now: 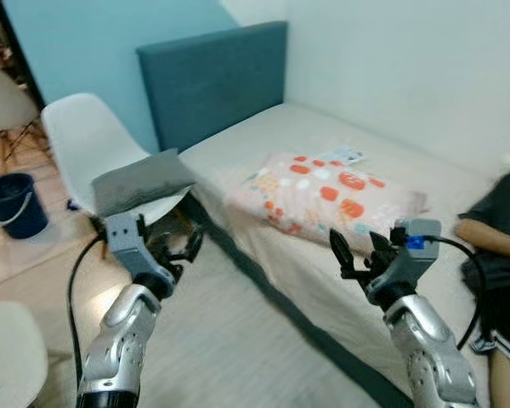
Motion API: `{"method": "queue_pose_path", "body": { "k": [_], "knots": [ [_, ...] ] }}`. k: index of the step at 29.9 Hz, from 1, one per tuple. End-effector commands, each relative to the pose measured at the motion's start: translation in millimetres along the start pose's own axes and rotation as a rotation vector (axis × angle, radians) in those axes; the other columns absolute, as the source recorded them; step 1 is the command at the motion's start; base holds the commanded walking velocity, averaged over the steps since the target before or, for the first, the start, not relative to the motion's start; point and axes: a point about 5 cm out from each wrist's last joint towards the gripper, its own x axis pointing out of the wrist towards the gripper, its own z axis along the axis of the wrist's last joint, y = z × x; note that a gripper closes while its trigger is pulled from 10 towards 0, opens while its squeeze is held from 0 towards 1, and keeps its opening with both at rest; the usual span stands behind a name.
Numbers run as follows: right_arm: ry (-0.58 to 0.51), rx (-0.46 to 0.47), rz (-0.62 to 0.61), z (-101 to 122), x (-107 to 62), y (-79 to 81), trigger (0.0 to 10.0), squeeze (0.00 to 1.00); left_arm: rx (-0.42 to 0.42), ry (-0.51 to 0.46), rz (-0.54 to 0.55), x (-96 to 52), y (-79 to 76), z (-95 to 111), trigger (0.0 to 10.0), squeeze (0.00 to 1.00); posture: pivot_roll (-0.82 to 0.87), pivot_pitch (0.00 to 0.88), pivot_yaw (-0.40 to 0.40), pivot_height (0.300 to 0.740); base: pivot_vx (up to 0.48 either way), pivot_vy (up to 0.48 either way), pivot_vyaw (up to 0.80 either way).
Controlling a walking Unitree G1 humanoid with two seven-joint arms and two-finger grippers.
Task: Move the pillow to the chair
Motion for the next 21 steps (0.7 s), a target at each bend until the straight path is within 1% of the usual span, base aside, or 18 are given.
{"method": "queue_pose_path", "body": {
  "k": [1, 2, 3, 4, 5, 8, 10, 12, 13, 14, 16, 17, 19, 20, 21],
  "knots": [
    [0.032, -0.058, -0.032, -6, 0.7, -2.7, 10.0, 0.0, 0.067, 0.006, 0.059, -2.0, 8.4, 0, 10.0, 0.0, -0.11, 0.001, 0.028, 0.74, 0.0, 0.0, -0.8],
    [0.039, -0.09, -0.044, -6, 1.3, -4.8, 10.0, 0.0, 0.088, 0.01, 0.073, -1.5, 9.9, 1, 10.0, 0.0, -0.11, 0.001, 0.028, 0.74, 0.0, 0.0, -0.8],
    [0.039, -0.09, -0.044, -6, 1.3, -4.8, 10.0, 0.0, 0.088, 0.01, 0.073, -1.5, 9.9, 1, 10.0, 0.0, -0.11, 0.001, 0.028, 0.74, 0.0, 0.0, -0.8],
    [0.052, -0.136, -0.074, -6, 1.9, -9.3, 10.0, 0.0, 0.114, 0.014, 0.089, -0.2, 12.2, 1, 10.0, 0.0, -0.11, 0.003, 0.024, 0.74, 0.0, 0.0, -0.79],
    [0.058, -0.156, -0.09, -6, 2.4, -12.6, 10.0, 0.0, 0.12, 0.016, 0.093, 1.6, 13.8, 2, 10.0, 0.0, -0.11, 0.003, 0.024, 0.74, 0.0, 0.0, -0.79],
    [0.06, -0.163, -0.096, -6, 3.0, -15.2, 10.0, 0.0, 0.113, 0.022, 0.096, 3.8, 15.9, 3, 10.0, 0.0, -0.11, 0.008, 0.023, 0.74, 0.0, 0.0, -0.79],
    [0.047, -0.153, -0.079, -5, 2.9, -13.2, 10.0, 0.0, 0.102, 0.029, 0.095, 4.4, 16.5, 2, 10.0, 0.0, -0.11, 0.011, 0.022, 0.74, 0.0, 0.0, -0.78],
    [0.03, -0.151, -0.061, -3, 2.5, -10.9, 10.0, 0.0, 0.096, 0.037, 0.097, 4.4, 17.0, 1, 10.0, 0.0, -0.11, 0.013, 0.023, 0.74, 0.0, 0.0, 0.0],
    [0.027, -0.148, -0.044, -3, 2.5, -9.0, 10.0, 0.0, 0.108, 0.05, 0.122, 4.0, 19.3, 0, 10.0, 0.0, -0.11, 0.014, 0.023, 0.74, 0.304, 0.0, 0.0],
    [0.026, -0.146, -0.035, -2, 2.6, -8.0, 10.0, 0.0, 0.102, 0.053, 0.138, 3.9, 20.6, -1, 10.0, 0.0, -0.11, 0.014, 0.024, 0.74, 0.315, 0.0, 0.0],
    [0.026, -0.146, -0.035, -2, 2.6, -8.0, 10.0, 0.0, 0.102, 0.053, 0.138, 3.9, 20.6, -1, 10.0, 0.0, -0.11, 0.014, 0.024, 0.74, 0.315, 0.0, 0.0],
    [0.024, -0.147, -0.029, -2, 2.6, -7.3, 10.0, 0.0, 0.111, 0.051, 0.155, 3.7, 21.6, -1, 10.0, 0.0, -0.12, 0.015, 0.025, 0.74, 0.364, 0.0, 0.0],
    [0.025, -0.162, -0.028, -2, 2.7, -6.5, 10.0, 0.0, 0.11, 0.049, 0.165, 3.8, 21.6, -1, 10.0, 0.0, -0.12, 0.015, 0.025, 0.74, 0.416, 0.0, 0.0],
    [0.027, -0.193, -0.021, -2, 2.9, -5.1, 10.0, 0.0, 0.108, 0.047, 0.168, 4.0, 21.4, -1, 10.0, 0.0, -0.11, 0.016, 0.024, 0.74, 0.42, 0.0, 0.0],
    [0.027, -0.193, -0.021, -2, 2.9, -5.1, 10.0, 0.0, 0.108, 0.047, 0.168, 4.0, 21.4, -1, 10.0, 0.0, -0.11, 0.016, 0.024, 0.74, 0.42, 0.0, 0.0]
  ]
}}
